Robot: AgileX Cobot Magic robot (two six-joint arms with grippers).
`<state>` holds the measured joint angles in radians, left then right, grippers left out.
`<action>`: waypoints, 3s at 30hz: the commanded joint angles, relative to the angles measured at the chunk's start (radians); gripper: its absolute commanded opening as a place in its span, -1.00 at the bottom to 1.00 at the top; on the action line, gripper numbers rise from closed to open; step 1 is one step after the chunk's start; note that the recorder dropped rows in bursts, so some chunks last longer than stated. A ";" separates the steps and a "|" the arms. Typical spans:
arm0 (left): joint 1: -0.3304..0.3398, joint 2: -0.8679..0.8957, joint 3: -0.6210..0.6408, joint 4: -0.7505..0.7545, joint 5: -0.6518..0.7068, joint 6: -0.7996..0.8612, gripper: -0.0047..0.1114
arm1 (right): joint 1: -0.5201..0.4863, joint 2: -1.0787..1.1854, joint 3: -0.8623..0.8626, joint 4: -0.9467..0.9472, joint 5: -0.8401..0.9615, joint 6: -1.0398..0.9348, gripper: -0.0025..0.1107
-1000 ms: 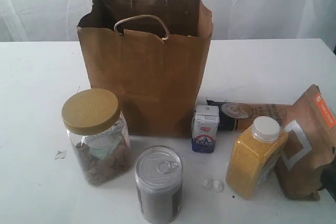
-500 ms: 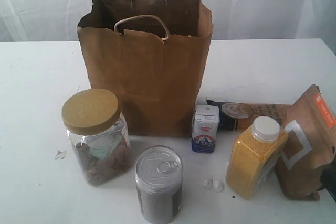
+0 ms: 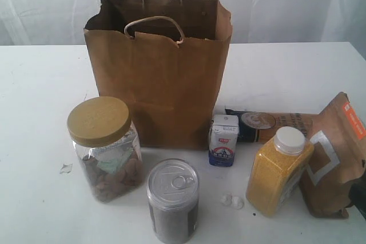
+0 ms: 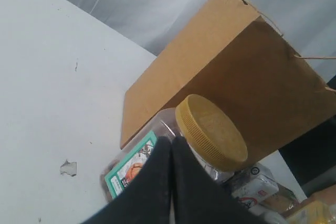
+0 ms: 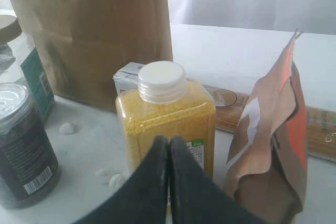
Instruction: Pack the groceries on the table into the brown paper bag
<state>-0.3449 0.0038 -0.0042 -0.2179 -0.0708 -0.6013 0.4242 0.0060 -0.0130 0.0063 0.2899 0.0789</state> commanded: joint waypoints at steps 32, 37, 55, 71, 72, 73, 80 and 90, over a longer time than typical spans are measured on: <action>0.003 0.529 -1.080 -0.117 0.993 0.857 -0.92 | -0.006 -0.006 0.004 0.001 0.000 0.005 -0.96; 0.003 0.663 -1.149 -0.066 0.915 0.870 -0.92 | -0.006 -0.006 0.004 0.001 0.000 0.005 -0.96; -0.086 0.773 -0.951 -0.114 0.810 0.800 -0.42 | -0.006 -0.006 0.004 0.001 0.000 0.005 -0.96; -0.086 0.991 -0.951 -0.096 0.719 1.061 0.27 | -0.006 -0.006 0.004 0.001 0.000 0.005 -0.96; -0.086 1.000 -0.951 -0.096 0.714 1.081 0.27 | -0.006 -0.006 0.004 0.001 0.000 0.005 -0.96; -0.086 1.009 -0.951 -0.096 0.707 1.099 0.27 | -0.006 -0.006 0.004 0.001 0.000 0.005 -0.96; -0.086 1.083 -0.951 -0.102 0.690 1.026 0.54 | -0.006 -0.006 0.004 0.001 0.000 0.005 -0.96; -0.086 1.165 -0.951 -0.102 0.670 1.024 0.89 | -0.006 -0.006 0.004 0.001 0.000 0.005 -0.96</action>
<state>-0.4256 1.1570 -0.9602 -0.3053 0.6053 0.4306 0.4242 0.0060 -0.0130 0.0063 0.2899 0.0789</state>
